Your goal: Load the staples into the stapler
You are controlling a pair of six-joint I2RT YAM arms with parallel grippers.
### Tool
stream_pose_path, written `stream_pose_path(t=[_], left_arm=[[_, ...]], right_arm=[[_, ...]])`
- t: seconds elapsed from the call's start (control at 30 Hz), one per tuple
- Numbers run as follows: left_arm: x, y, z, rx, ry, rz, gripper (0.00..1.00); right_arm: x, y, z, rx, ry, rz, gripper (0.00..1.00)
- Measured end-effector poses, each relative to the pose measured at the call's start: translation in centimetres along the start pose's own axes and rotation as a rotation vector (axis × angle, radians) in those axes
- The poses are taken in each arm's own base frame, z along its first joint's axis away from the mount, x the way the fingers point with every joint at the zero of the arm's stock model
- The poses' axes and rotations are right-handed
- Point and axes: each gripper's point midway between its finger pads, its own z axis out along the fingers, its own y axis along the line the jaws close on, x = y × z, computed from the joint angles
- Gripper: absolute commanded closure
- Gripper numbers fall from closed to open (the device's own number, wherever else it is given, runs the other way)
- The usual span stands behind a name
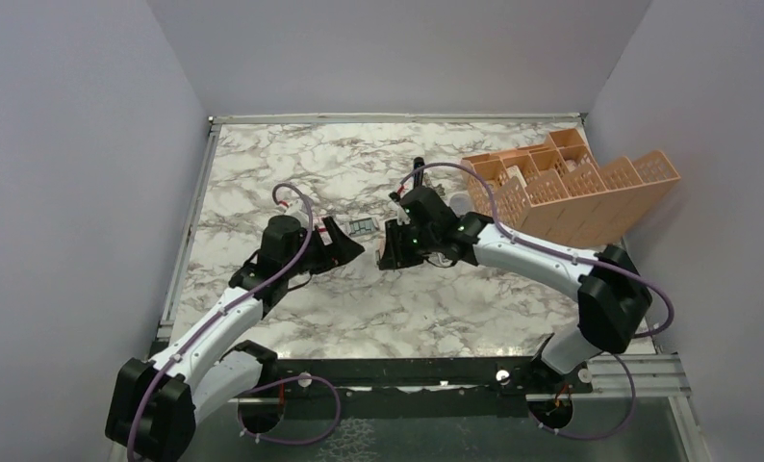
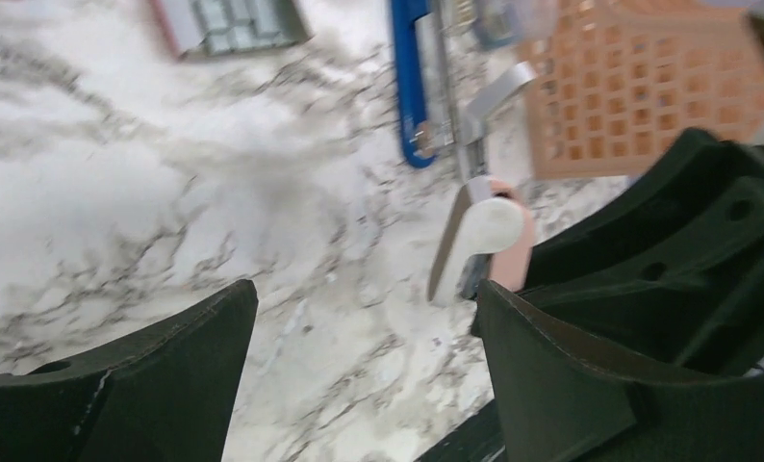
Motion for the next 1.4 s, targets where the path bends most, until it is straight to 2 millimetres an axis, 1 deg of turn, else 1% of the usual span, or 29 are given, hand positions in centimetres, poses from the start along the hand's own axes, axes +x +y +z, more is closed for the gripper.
stream_pose_path(t=[0.1, 0.17, 0.23, 0.3, 0.4, 0.47, 0.53, 0.83, 1.03, 1.27, 1.4], left_arm=[[2.5, 3.1, 0.6, -0.076, 0.056, -0.017, 0.24], [4.1, 4.8, 1.0, -0.116, 0.099, -0.033, 0.27], [5.4, 6.0, 1.5, -0.132, 0.129, -0.048, 0.30], [6.6, 6.8, 1.8, -0.128, 0.151, -0.064, 0.33], [8.0, 7.6, 2.1, -0.117, 0.182, -0.089, 0.35], [8.2, 7.3, 2.4, -0.091, 0.184, -0.092, 0.36], [8.1, 7.2, 2.6, -0.078, 0.182, -0.089, 0.37], [8.1, 6.9, 3.4, -0.042, 0.189, -0.068, 0.36], [8.1, 6.9, 3.4, -0.036, 0.187, -0.061, 0.34], [8.1, 6.8, 3.4, -0.031, 0.189, -0.060, 0.34], [8.1, 6.8, 3.5, -0.030, 0.188, -0.057, 0.34]], right_arm=[[1.1, -0.7, 1.3, 0.058, 0.077, -0.008, 0.89], [1.5, -1.1, 2.2, 0.092, 0.129, 0.002, 0.90], [1.9, -1.6, 3.0, 0.118, 0.171, 0.011, 0.90], [2.6, -2.2, 3.7, 0.146, 0.217, 0.021, 0.90], [4.1, -3.3, 4.3, 0.189, 0.283, 0.038, 0.90], [5.0, -3.9, 4.3, 0.213, 0.320, 0.050, 0.90], [5.4, -4.1, 4.4, 0.226, 0.340, 0.058, 0.89], [6.1, -4.0, 5.1, 0.250, 0.385, 0.064, 0.83], [5.8, -4.2, 5.8, 0.267, 0.389, 0.061, 0.77], [5.1, -4.2, 6.2, 0.280, 0.375, 0.045, 0.65], [5.1, -4.3, 6.2, 0.287, 0.371, 0.038, 0.61]])
